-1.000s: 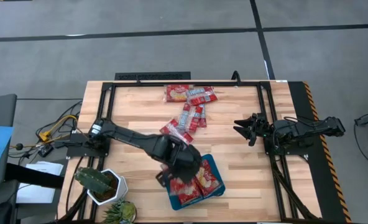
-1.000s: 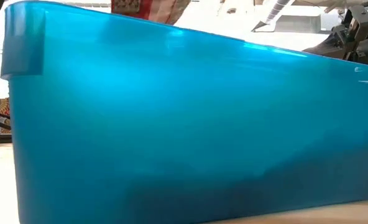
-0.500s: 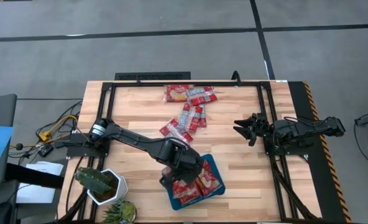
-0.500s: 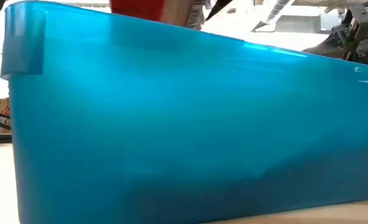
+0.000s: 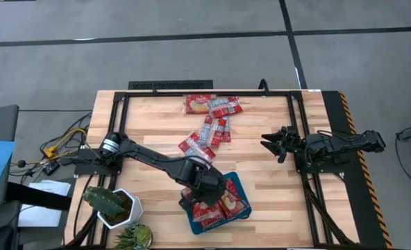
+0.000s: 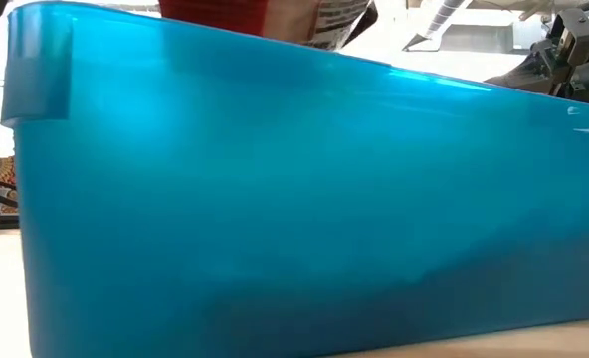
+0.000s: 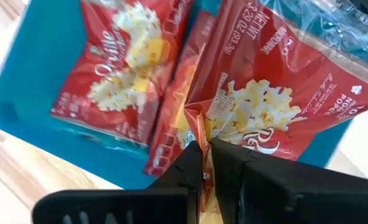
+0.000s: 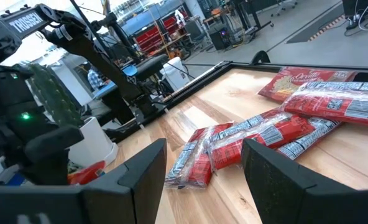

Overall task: Sort popcorn bags into baskets
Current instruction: Put the popcorn bag into the blue bin

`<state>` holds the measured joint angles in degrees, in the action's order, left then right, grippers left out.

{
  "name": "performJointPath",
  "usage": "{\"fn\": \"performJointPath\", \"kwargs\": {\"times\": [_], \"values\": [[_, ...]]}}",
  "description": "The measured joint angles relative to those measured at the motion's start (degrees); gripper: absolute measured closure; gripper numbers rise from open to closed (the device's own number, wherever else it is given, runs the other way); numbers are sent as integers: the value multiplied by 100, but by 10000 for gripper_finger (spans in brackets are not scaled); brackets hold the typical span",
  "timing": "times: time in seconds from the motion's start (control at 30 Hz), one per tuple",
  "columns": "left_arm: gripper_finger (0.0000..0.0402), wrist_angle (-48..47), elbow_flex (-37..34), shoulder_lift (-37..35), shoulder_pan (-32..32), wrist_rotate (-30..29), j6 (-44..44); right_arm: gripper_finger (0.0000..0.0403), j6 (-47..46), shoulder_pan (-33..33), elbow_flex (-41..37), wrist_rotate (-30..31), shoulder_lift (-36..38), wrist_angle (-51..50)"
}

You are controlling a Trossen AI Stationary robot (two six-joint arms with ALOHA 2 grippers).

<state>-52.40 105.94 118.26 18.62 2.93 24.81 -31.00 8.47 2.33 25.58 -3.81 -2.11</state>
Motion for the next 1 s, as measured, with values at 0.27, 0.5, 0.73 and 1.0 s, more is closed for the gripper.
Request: {"fn": "performJointPath", "kwargs": {"times": [0.27,0.5,0.73,1.0], "values": [[333,245,-10,0,2,81,-278,168,2,0,0,-1,2,0],[275,-262,335,-1,-96,-297,-1374,168,2,0,0,0,2,0],[229,-1993,967,-46,-980,-2114,-4939,168,0,0,-2,0,2,0],[187,-2318,486,-29,-1951,-2129,-6039,168,-2,1,-2,0,1,1]]}}
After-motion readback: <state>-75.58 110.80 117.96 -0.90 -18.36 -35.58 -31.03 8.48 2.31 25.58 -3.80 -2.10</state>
